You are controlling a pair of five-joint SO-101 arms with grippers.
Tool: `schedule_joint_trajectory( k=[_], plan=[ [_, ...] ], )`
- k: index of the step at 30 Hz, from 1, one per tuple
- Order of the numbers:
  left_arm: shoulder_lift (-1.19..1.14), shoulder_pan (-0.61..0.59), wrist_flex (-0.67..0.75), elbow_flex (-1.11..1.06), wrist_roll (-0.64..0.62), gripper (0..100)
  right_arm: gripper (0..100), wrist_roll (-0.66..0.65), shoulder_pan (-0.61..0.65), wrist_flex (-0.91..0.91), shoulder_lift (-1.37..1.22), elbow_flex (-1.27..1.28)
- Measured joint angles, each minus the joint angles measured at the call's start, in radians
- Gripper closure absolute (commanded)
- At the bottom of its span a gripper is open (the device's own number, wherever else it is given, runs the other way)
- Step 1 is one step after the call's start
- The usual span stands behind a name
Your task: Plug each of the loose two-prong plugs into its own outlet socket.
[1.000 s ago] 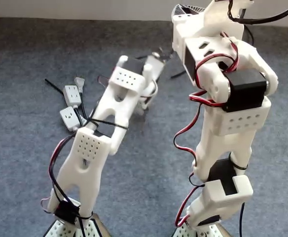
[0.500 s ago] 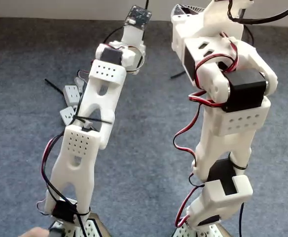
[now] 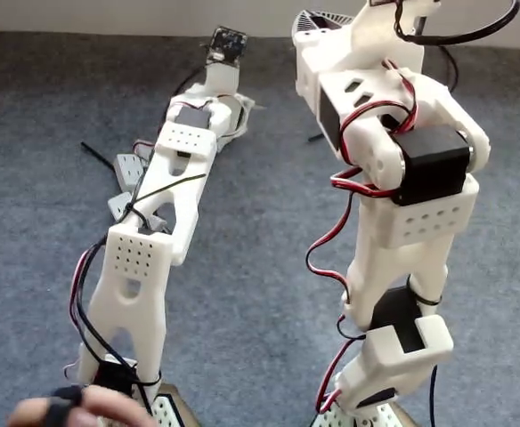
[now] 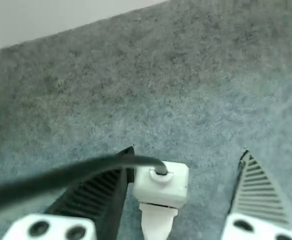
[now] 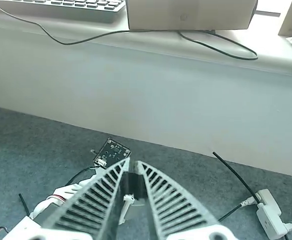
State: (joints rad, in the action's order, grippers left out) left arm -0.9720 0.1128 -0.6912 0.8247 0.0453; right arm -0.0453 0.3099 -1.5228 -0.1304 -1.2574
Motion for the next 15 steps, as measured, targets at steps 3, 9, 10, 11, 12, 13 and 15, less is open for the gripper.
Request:
schedule_joint_trajectory(
  k=[3,9,10,11,12,13,15],
  plan=[
    [-0.002,-0.028,-0.025,0.028,0.018,68,98.5,-0.028,-0.002,0.0,0.0,0.0],
    [-0.002,-0.17,-0.235,0.209,0.028,68,98.5,-0.083,-0.002,0.0,0.0,0.0],
    [-0.002,-0.195,-0.276,0.249,0.032,68,98.5,-0.083,-0.002,0.0,0.0,0.0],
    [0.0,-0.219,-0.319,0.29,0.032,68,98.5,-0.084,-0.002,0.0,0.0,0.0],
    [0.0,-0.241,-0.364,0.327,0.032,68,98.5,-0.084,-0.002,0.0,0.0,0.0],
    [0.0,-0.259,-0.41,0.362,0.034,68,98.5,-0.084,-0.003,0.0,0.0,0.0],
    [0.0,-0.287,-0.496,0.417,0.043,68,98.5,-0.084,-0.012,0.0,0.0,0.0]
  ],
)
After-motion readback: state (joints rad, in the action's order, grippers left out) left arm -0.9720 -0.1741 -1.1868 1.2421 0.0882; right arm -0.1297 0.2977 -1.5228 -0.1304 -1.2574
